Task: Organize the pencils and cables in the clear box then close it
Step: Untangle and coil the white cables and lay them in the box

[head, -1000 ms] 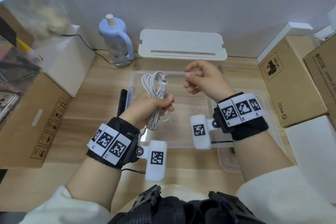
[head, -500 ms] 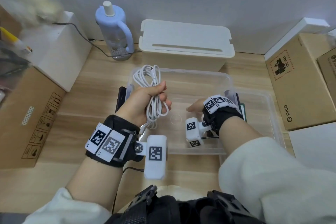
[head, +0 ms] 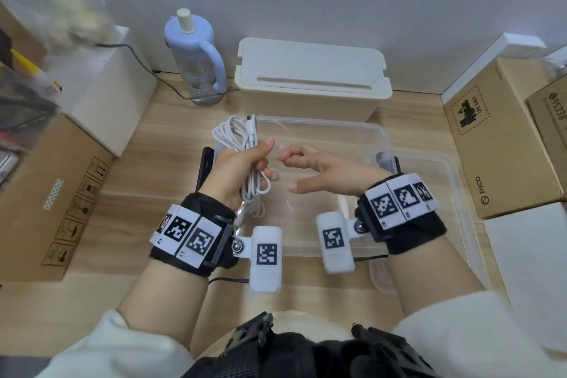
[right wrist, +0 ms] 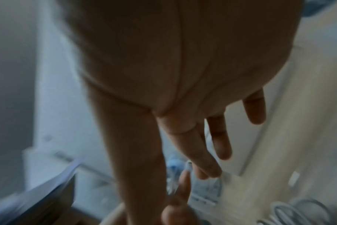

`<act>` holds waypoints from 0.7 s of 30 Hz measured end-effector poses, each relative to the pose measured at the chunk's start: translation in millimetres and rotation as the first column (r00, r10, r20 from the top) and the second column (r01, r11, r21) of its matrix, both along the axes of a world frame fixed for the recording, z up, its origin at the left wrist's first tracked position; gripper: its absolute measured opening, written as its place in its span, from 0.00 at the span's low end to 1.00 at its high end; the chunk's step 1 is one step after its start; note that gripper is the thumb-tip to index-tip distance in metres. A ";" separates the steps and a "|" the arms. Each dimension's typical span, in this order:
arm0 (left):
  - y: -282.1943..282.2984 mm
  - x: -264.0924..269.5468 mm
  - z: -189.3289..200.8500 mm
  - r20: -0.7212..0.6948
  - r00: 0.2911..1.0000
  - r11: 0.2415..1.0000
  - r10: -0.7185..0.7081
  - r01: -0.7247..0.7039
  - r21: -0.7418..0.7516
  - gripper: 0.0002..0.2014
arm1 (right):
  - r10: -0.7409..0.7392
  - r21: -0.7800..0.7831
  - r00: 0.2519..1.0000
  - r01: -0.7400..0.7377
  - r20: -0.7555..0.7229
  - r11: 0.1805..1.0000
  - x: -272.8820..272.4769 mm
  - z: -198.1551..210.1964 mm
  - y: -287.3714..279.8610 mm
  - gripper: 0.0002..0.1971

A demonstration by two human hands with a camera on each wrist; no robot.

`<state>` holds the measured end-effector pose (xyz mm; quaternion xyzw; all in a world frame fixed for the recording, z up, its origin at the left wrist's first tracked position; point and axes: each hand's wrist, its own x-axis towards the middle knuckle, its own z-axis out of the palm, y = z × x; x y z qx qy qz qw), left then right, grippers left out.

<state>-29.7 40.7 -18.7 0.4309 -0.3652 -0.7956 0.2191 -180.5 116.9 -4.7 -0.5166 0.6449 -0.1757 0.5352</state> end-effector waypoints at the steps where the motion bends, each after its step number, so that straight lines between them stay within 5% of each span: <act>1: 0.9 -1.0 1.4 0.015 1.000 0.999 -0.007 0.007 -0.042 0.08 | 0.040 -0.044 0.999 -0.042 -0.030 0.998 4.7 5.4 1.4 0.25; 5: 1.9 -0.4 3.2 0.046 0.999 0.996 0.019 -0.015 -0.090 0.11 | 0.049 -0.073 0.989 -0.059 -0.137 0.996 10.1 6.8 6.0 0.22; 13: -3.9 14.6 0.6 0.006 0.993 0.991 0.121 -0.121 0.060 0.10 | -0.153 -0.008 0.943 0.157 -0.295 0.988 -7.4 -2.4 6.8 0.24; 17: -2.5 16.7 -1.4 0.003 0.995 0.993 0.101 -0.101 0.055 0.11 | -0.267 0.107 0.901 0.320 -0.342 0.941 -11.7 -18.8 -10.5 0.21; 21: -4.0 17.7 -3.0 -0.010 0.996 0.994 0.090 -0.089 0.066 0.12 | -0.165 0.301 0.898 0.303 -0.409 0.904 -19.7 -35.5 -21.8 0.15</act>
